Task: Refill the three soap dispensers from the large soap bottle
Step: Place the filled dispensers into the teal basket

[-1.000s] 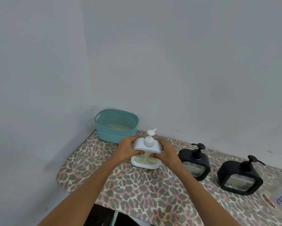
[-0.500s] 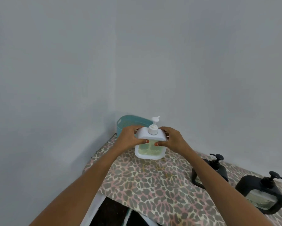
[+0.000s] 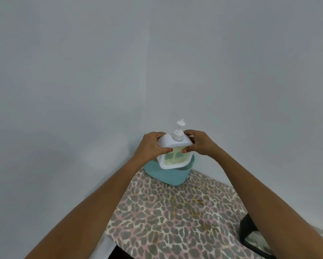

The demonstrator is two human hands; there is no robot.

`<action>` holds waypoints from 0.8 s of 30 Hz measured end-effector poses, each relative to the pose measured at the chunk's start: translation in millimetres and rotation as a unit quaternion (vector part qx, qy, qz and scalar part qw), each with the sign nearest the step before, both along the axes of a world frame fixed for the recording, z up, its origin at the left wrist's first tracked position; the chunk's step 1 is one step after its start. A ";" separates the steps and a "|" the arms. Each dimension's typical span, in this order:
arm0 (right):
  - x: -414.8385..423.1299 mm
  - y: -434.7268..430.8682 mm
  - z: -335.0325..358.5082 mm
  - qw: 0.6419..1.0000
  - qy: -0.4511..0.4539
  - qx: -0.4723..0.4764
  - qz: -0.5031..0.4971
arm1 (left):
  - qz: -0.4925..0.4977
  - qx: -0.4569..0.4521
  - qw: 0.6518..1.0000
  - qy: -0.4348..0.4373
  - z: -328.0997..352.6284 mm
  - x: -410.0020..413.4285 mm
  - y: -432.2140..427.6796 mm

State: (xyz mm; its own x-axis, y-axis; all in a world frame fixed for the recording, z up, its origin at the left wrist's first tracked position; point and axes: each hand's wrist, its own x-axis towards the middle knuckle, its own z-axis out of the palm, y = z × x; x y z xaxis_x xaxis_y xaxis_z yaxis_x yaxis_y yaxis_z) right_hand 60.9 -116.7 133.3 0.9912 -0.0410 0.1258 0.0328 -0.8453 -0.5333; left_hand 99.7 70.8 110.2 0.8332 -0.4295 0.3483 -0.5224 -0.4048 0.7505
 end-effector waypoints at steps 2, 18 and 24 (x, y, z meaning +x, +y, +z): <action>16.2 -5.6 -2.4 1.000 0.009 -0.010 0.003 | 0.013 -0.001 1.000 0.007 -3.9 9.8 -5.6; 95.4 -1.5 -53.3 0.997 -0.017 -0.058 0.051 | 0.148 -0.055 0.987 0.028 -67.7 60.6 -31.5; 106.2 2.2 -66.6 0.993 0.012 -0.077 0.087 | 0.177 -0.020 0.984 -0.002 -89.7 66.5 -35.9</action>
State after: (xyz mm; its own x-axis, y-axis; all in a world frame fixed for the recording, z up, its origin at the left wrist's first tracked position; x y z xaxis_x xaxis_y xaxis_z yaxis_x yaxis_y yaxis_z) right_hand 167.1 -114.6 66.6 0.9845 0.1486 0.0936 0.1739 -0.8996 -0.4006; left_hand 166.2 34.9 20.5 0.9264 -0.0979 0.3635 -0.3574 -0.5323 0.7675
